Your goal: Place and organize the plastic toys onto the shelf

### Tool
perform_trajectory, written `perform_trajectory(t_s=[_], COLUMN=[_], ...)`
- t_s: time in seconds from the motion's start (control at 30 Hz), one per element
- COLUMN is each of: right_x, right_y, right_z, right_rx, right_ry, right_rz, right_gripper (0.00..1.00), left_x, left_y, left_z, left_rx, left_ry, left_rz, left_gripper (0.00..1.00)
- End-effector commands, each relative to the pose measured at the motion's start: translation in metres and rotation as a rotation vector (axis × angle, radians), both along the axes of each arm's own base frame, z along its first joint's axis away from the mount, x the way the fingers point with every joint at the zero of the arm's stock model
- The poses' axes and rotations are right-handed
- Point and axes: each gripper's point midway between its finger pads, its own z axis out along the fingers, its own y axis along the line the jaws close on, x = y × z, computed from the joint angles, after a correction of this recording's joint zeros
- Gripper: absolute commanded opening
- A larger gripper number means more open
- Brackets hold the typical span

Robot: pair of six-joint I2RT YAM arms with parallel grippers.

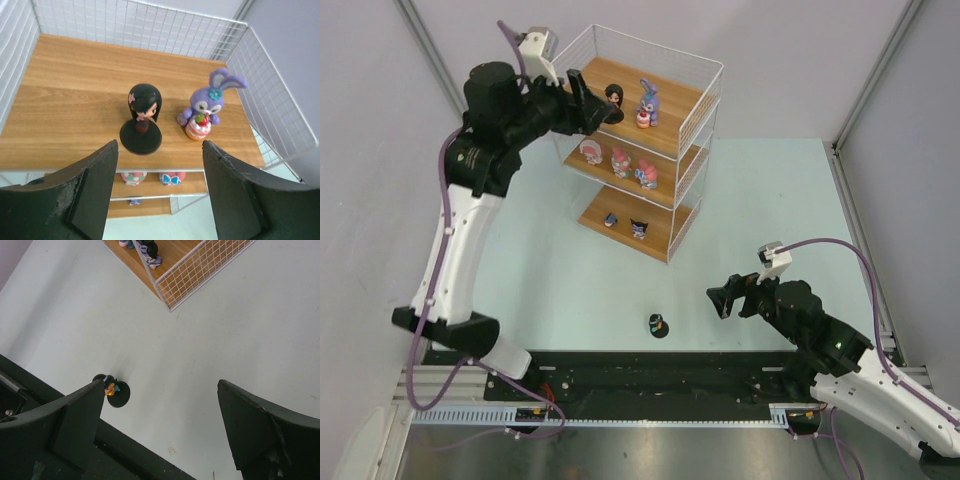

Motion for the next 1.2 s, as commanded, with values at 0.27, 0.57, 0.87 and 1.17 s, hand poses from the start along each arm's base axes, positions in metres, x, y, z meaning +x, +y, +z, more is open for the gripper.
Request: perform_trajectory(t_s=[0.27, 0.57, 0.87, 1.17], right_x=[0.004, 0.005, -0.001, -0.004], right_y=[0.006, 0.003, 0.003, -0.002], right_z=[0.009, 0.016, 0.015, 0.014], right_rx=[0.001, 0.04, 0.067, 0.067], right_ry=[-0.006, -0.011, 0.016, 0.021], right_rz=[0.011, -0.018, -0.011, -0.018], right_gripper=[1.0, 1.0, 1.0, 1.0], left_x=[-0.107, -0.151, -0.198, -0.217], left_y=[0.05, -0.008, -0.079, -0.101], left_z=[-0.054, -0.246, -0.345, -0.389], left_rx=[-0.084, -0.039, 0.038, 0.104], left_ry=[0.015, 0.324, 0.506, 0.584], left_rz=[0.119, 0.151, 0.19, 0.199], left_gripper=[0.73, 0.73, 0.74, 0.73])
